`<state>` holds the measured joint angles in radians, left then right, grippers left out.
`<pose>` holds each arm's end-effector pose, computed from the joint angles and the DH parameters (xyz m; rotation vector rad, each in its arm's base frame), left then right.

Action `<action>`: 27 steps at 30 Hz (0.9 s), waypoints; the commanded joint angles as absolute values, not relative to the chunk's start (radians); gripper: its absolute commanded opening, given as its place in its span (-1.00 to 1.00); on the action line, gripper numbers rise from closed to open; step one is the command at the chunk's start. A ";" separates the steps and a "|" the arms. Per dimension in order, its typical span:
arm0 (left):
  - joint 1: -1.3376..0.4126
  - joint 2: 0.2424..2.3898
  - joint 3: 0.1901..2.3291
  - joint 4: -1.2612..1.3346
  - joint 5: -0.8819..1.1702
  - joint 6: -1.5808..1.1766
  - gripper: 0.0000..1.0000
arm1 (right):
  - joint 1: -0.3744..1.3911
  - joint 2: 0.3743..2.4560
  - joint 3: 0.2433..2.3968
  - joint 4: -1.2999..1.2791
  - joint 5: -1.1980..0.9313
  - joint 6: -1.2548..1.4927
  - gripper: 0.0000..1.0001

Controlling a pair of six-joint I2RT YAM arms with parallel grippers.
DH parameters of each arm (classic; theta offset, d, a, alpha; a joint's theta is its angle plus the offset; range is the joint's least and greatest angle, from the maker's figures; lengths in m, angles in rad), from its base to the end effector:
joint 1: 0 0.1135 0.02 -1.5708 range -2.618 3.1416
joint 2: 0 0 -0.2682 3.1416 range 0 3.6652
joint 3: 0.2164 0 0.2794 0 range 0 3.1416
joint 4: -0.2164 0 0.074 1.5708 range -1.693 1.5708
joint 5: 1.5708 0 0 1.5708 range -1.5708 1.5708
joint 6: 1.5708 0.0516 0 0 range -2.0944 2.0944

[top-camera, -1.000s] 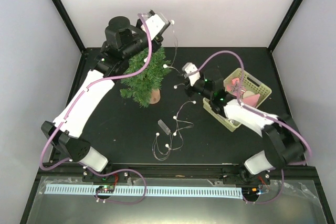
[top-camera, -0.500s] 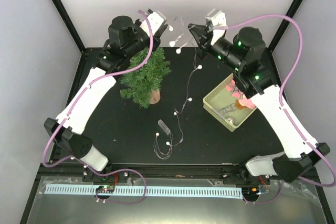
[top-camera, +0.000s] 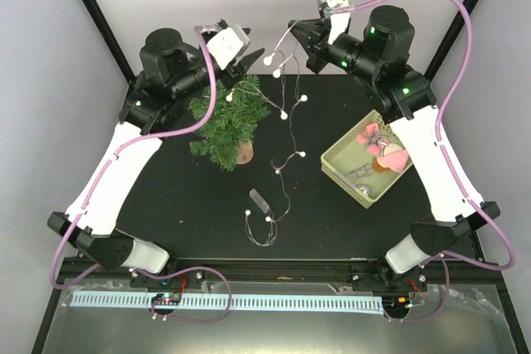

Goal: Decorate the small christmas tree
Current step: Wrap the decoration item around the Christmas tree.

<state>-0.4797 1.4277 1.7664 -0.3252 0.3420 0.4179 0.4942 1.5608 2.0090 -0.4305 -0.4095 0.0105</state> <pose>0.2952 -0.1731 0.5279 0.9129 1.2731 -0.3147 0.3059 0.1882 0.5562 -0.6958 1.4399 0.7123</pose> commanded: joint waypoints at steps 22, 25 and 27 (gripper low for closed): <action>-0.477 1.590 1.851 -0.336 0.623 0.461 0.02 | 0.486 1.702 2.242 -0.337 -0.413 0.171 -0.98; -0.477 1.604 1.857 -0.315 0.655 0.436 0.02 | 0.485 1.706 2.244 -0.321 -0.414 0.181 -0.98; -0.477 1.610 1.858 -0.293 0.682 0.401 0.01 | 0.485 1.710 2.244 -0.314 -0.418 0.187 -0.98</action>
<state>-0.4797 1.5944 1.7992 -0.3607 0.6109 0.4583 0.4919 1.7016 2.2158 -0.3664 -0.4259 0.1558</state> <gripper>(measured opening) 0.510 0.012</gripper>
